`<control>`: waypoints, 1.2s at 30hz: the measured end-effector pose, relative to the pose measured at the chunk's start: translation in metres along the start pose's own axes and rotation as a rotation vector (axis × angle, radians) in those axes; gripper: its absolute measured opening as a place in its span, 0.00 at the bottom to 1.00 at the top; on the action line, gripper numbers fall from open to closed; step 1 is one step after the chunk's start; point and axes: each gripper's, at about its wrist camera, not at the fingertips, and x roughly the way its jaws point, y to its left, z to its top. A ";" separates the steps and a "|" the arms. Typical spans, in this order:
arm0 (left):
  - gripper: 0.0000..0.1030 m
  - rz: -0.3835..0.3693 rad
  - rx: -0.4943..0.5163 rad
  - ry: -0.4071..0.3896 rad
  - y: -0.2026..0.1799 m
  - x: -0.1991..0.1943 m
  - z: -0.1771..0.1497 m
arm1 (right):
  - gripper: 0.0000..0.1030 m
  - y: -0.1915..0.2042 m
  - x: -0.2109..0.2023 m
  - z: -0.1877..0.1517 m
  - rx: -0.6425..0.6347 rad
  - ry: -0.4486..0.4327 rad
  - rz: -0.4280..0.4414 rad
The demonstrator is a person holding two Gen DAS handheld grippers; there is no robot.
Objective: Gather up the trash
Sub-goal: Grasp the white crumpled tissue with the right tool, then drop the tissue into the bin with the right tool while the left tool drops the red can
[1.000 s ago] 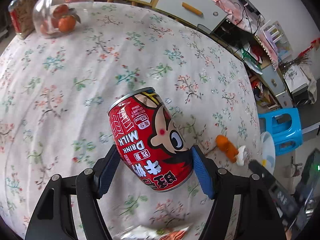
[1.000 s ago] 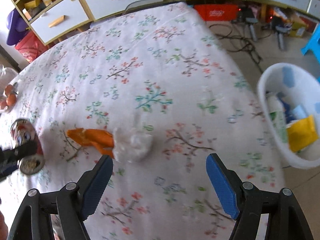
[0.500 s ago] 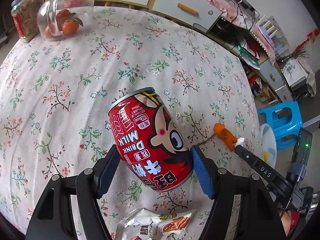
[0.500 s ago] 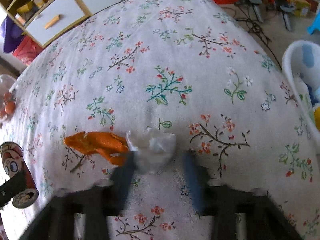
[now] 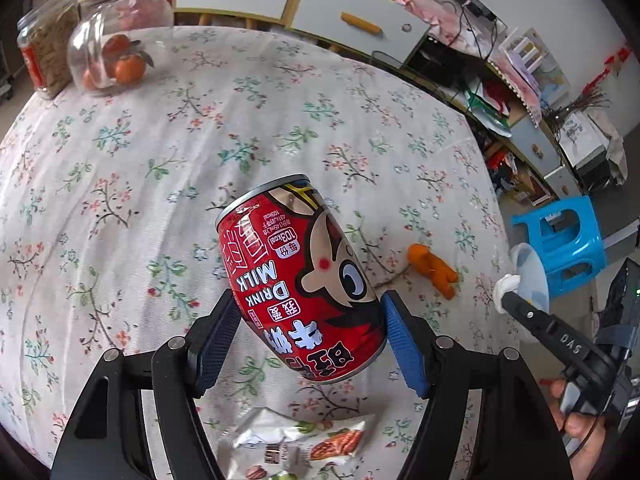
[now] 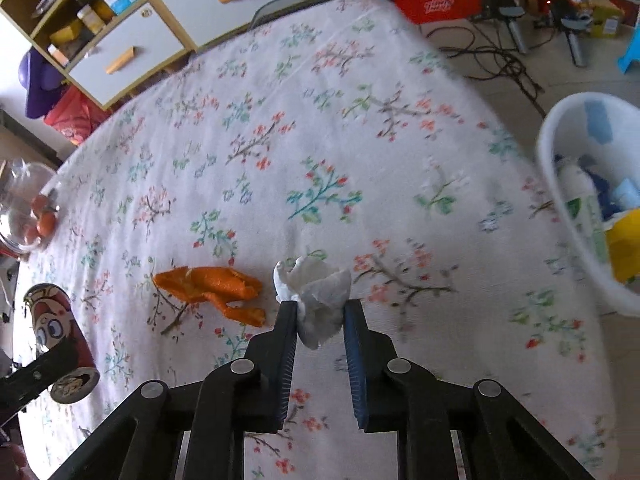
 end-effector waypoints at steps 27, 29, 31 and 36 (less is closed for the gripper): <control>0.71 -0.099 0.228 0.044 -0.101 0.010 -0.031 | 0.41 -0.186 -0.088 0.006 0.404 -0.193 -0.109; 0.71 -0.114 0.245 0.057 -0.111 0.012 -0.031 | 0.48 -0.195 -0.097 0.004 0.436 -0.213 -0.104; 0.72 -0.118 0.268 0.060 -0.124 0.014 -0.030 | 0.48 -0.200 -0.104 0.002 0.444 -0.220 -0.101; 0.72 -0.141 0.329 0.060 -0.165 0.020 -0.033 | 0.48 -0.208 -0.124 -0.001 0.427 -0.236 -0.109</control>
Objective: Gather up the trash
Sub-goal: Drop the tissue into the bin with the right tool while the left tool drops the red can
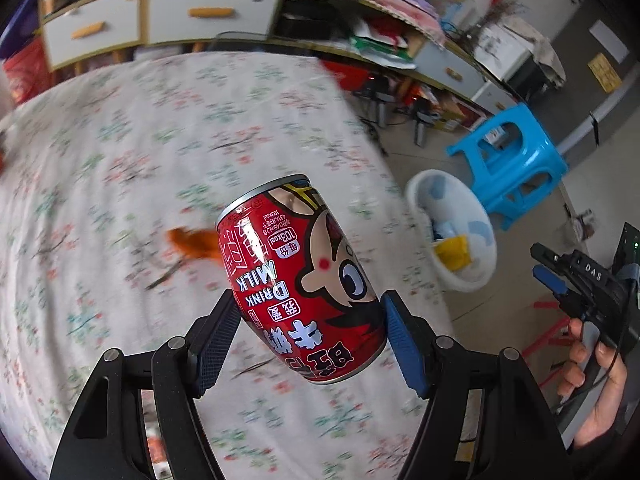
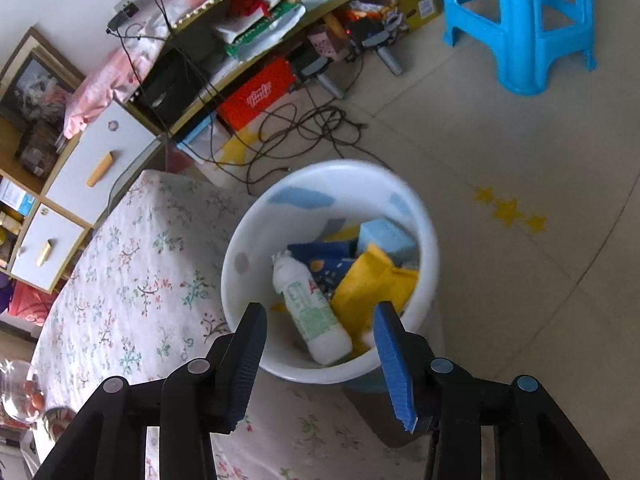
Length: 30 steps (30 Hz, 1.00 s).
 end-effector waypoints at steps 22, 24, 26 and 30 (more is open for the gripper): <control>0.73 -0.133 0.070 0.078 -0.150 0.096 0.050 | 0.57 -0.057 -0.043 0.006 0.010 0.012 -0.124; 0.81 -0.140 0.071 0.062 -0.155 0.093 0.054 | 0.57 -0.057 -0.044 0.007 0.013 0.014 -0.117; 0.91 -0.107 0.080 0.018 -0.158 0.084 0.054 | 0.57 -0.056 -0.045 0.007 0.013 0.014 -0.112; 0.91 -0.055 0.131 -0.015 -0.160 0.067 0.052 | 0.60 -0.051 -0.047 0.006 0.006 0.006 -0.100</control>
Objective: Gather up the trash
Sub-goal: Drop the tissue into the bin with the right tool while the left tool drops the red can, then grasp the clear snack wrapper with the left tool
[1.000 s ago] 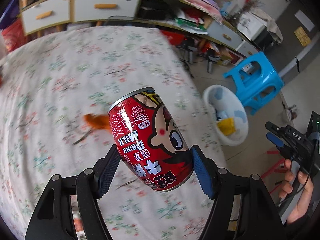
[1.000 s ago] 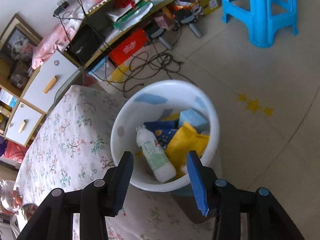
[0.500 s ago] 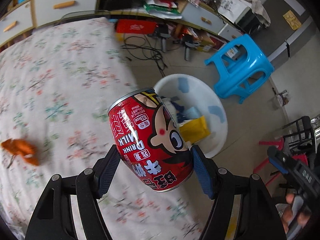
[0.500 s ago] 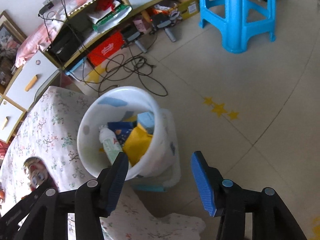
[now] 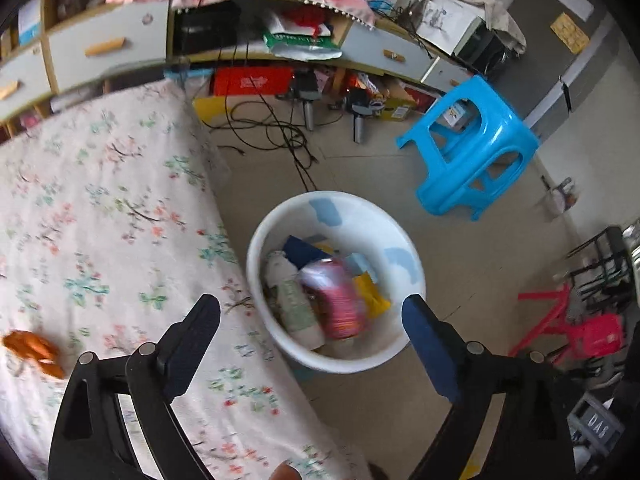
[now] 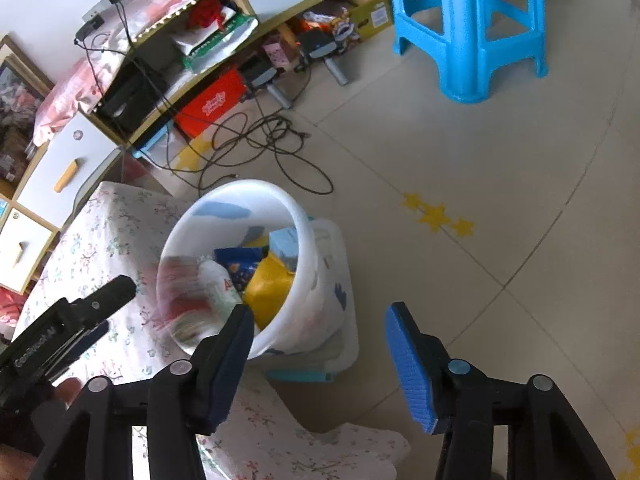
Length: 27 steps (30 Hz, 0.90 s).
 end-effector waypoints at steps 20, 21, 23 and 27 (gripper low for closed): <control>0.91 0.147 0.090 0.019 0.107 -0.101 -0.072 | 0.71 0.067 -0.008 -0.031 -0.194 0.009 0.053; 0.91 0.156 0.083 0.026 0.116 -0.105 -0.077 | 0.73 0.072 -0.008 -0.033 -0.209 0.009 0.055; 0.91 0.182 0.063 0.048 0.136 -0.111 -0.089 | 0.74 0.081 -0.007 -0.038 -0.238 0.011 0.057; 0.91 0.222 0.025 0.113 0.171 -0.111 -0.115 | 0.74 0.100 -0.003 -0.052 -0.290 0.026 0.058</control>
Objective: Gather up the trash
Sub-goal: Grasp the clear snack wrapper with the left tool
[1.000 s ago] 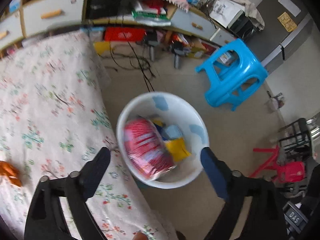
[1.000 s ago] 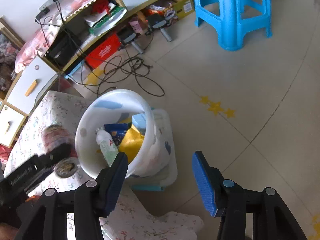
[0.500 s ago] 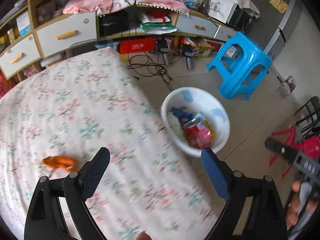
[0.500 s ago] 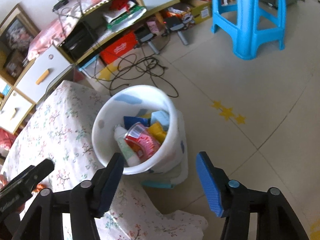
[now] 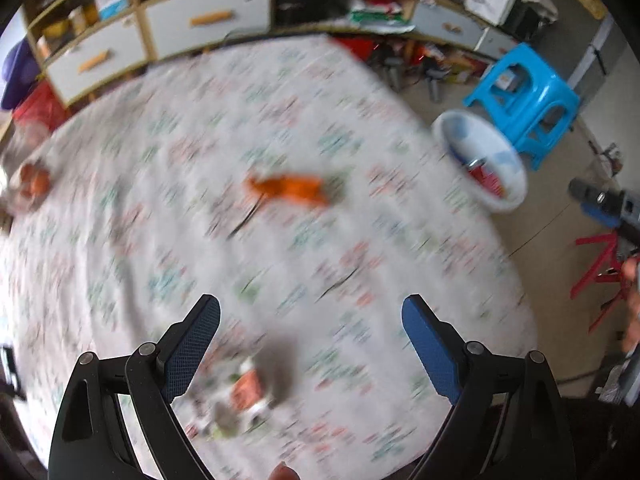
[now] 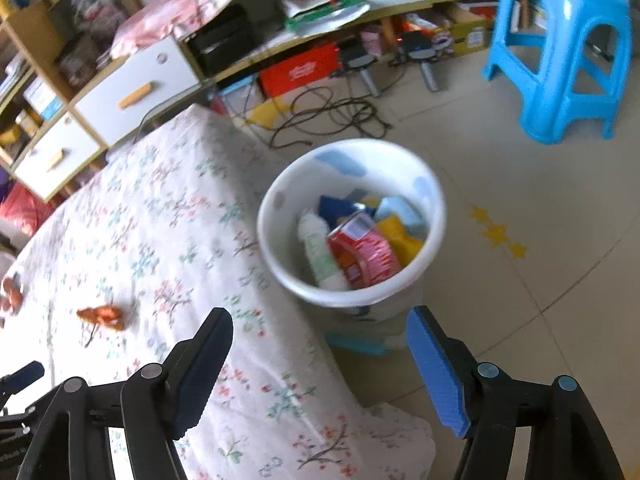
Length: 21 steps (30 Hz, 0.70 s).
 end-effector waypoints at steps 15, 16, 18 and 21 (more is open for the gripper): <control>0.90 0.059 0.001 0.179 0.056 0.032 -0.043 | 0.74 0.070 0.026 -0.027 -0.179 0.061 -0.010; 0.89 0.070 0.002 0.188 0.060 0.035 -0.045 | 0.74 0.075 0.028 -0.029 -0.191 0.065 -0.010; 0.85 0.086 0.002 0.202 0.067 0.039 -0.051 | 0.74 0.084 0.031 -0.032 -0.213 0.071 -0.013; 0.73 0.086 0.017 0.183 0.070 0.037 -0.056 | 0.74 0.094 0.036 -0.036 -0.240 0.081 -0.016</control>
